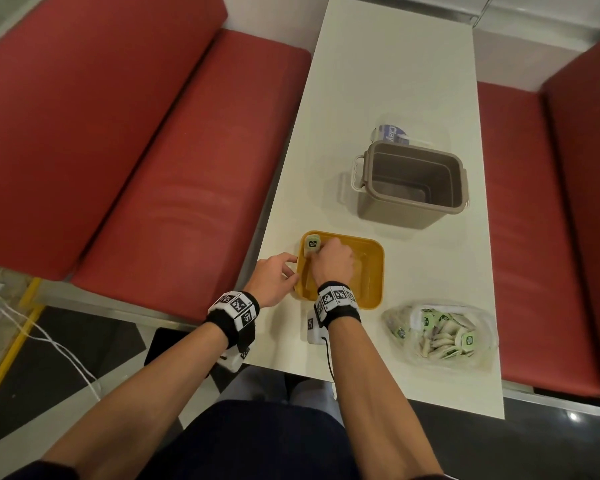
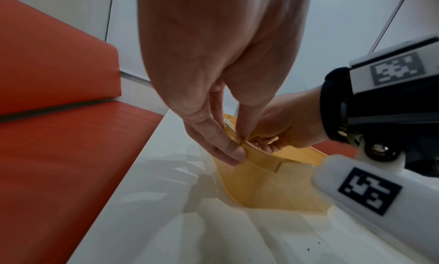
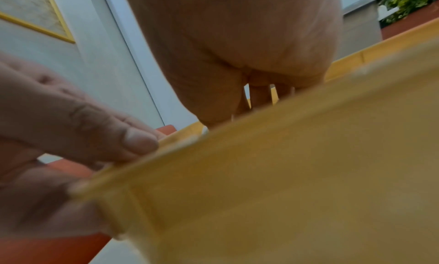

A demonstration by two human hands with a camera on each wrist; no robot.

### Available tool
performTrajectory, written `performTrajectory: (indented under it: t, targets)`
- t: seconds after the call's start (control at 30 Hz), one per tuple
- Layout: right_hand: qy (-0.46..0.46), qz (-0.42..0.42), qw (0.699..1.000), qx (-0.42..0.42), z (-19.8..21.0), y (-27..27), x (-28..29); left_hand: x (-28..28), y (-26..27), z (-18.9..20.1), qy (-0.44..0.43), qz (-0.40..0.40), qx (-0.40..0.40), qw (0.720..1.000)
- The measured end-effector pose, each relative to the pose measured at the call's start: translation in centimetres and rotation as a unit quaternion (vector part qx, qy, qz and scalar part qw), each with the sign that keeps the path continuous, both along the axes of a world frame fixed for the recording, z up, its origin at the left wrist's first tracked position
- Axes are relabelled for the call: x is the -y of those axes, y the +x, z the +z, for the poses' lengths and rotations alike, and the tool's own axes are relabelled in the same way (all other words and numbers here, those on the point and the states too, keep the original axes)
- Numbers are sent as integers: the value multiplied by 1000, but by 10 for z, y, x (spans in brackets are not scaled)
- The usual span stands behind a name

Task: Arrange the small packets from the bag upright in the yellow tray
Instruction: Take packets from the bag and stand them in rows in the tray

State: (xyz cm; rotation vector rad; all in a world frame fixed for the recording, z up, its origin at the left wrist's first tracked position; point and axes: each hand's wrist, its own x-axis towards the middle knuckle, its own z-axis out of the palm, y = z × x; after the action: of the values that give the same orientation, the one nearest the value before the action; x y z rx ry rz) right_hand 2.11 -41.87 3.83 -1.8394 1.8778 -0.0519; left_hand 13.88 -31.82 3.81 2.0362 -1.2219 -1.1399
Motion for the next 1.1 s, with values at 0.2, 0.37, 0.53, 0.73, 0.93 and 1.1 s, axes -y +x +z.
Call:
performTrajectory:
  t: [0.2, 0.37, 0.53, 0.73, 0.93, 1.1]
  targets:
    - [10, -9, 1000, 20, 6, 0, 1, 1, -3, 5, 7, 4, 13, 1000]
    - [-47, 7, 997, 54, 47, -31, 2, 2, -7, 19, -38, 27, 53, 998]
    - [-124, -12, 982, 139, 118, -133, -7, 3, -48, 60, -184, 43, 17, 982]
    - [-115, -42, 986, 114, 124, -281, -24, 17, -155, 87, -194, -92, -25, 976]
    - [-72, 41, 997, -6, 76, -354, -31, 20, -246, 52, -127, -164, 64, 976]
    - [-75, 222, 969, -73, 61, -348, -23, 12, -274, 29, -56, -152, 116, 980]
